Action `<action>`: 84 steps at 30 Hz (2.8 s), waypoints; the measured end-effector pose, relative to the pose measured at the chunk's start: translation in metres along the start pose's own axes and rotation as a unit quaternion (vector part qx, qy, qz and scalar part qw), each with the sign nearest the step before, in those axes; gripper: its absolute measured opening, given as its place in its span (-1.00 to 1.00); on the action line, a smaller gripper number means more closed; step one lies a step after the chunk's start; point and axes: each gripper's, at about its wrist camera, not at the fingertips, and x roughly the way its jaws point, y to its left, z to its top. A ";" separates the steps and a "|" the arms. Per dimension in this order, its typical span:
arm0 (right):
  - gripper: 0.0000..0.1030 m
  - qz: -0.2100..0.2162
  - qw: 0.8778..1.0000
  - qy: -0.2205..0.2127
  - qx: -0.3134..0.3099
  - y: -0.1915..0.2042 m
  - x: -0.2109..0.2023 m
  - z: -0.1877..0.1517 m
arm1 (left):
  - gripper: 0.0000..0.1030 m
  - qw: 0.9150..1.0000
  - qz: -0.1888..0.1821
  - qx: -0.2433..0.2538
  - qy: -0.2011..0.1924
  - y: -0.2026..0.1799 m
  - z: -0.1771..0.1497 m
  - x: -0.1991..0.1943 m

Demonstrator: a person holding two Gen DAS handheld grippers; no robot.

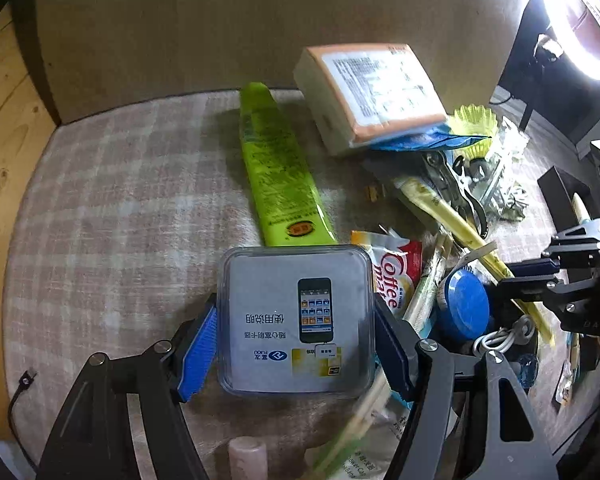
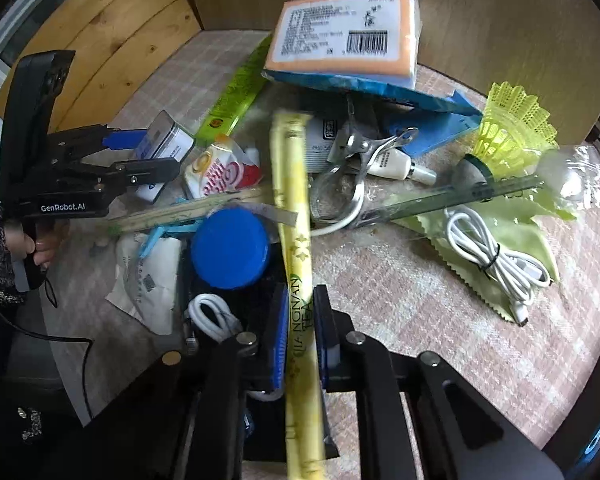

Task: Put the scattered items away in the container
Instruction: 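Grasp the clear phone-case box with the left gripper while the right grasps the yellow wrapped stick, then carry the box and yellow stick over the tray while both grippers open to release, then move both grippers back over the pile of items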

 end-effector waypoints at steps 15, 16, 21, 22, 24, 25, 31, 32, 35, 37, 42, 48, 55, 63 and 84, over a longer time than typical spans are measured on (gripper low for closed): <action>-0.78 0.005 0.990 -0.121 0.067 -0.024 -0.122 -0.062 | 0.31 0.997 -0.004 0.027 -0.067 -0.042 -0.006 -0.075; -0.78 0.001 0.989 -0.131 0.074 -0.027 -0.133 -0.068 | 0.31 0.997 -0.009 0.033 -0.072 -0.050 -0.007 -0.080; -0.78 -0.016 0.980 -0.168 0.106 -0.040 -0.176 -0.098 | 0.31 0.994 -0.034 0.066 -0.086 -0.098 -0.008 -0.093; -0.78 -0.021 0.978 -0.175 0.111 -0.042 -0.183 -0.103 | 0.31 0.993 -0.038 0.072 -0.088 -0.110 -0.008 -0.096; -0.78 -0.035 0.974 -0.189 0.120 -0.049 -0.202 -0.118 | 0.31 0.991 -0.050 0.084 -0.092 -0.131 -0.008 -0.101; -0.78 -0.044 0.972 -0.196 0.125 -0.053 -0.211 -0.126 | 0.31 0.990 -0.057 0.090 -0.093 -0.142 -0.007 -0.102; -0.78 -0.101 0.954 -0.224 0.170 -0.087 -0.266 -0.178 | 0.31 0.980 -0.105 0.139 -0.099 -0.222 -0.010 -0.102; -0.78 -0.110 0.952 -0.225 0.178 -0.096 -0.273 -0.188 | 0.31 0.977 -0.113 0.149 -0.099 -0.237 -0.013 -0.101; -0.78 -0.130 0.943 -0.227 0.203 -0.123 -0.293 -0.220 | 0.31 0.970 -0.137 0.179 -0.092 -0.285 -0.022 -0.097; -0.78 -0.141 0.939 -0.226 0.218 -0.140 -0.302 -0.239 | 0.31 0.964 -0.150 0.201 -0.085 -0.317 -0.029 -0.093; -0.78 -0.159 0.928 -0.226 0.251 -0.178 -0.315 -0.280 | 0.31 0.953 -0.167 0.245 -0.065 -0.383 -0.043 -0.083; -0.78 -0.163 0.921 -0.223 0.276 -0.216 -0.321 -0.305 | 0.31 0.949 -0.167 0.264 -0.051 -0.422 -0.049 -0.076; -0.44 -0.184 0.917 -0.206 0.287 -0.248 -0.320 -0.305 | 0.35 0.950 -0.135 0.277 -0.047 -0.444 -0.044 -0.064; -0.22 -0.188 0.906 -0.237 0.297 -0.258 -0.332 -0.308 | 0.35 0.954 -0.126 0.264 -0.062 -0.442 -0.036 -0.069; -0.22 -0.136 0.941 -0.231 0.207 -0.168 -0.292 -0.250 | 0.31 0.978 -0.087 0.178 -0.066 -0.332 -0.046 -0.088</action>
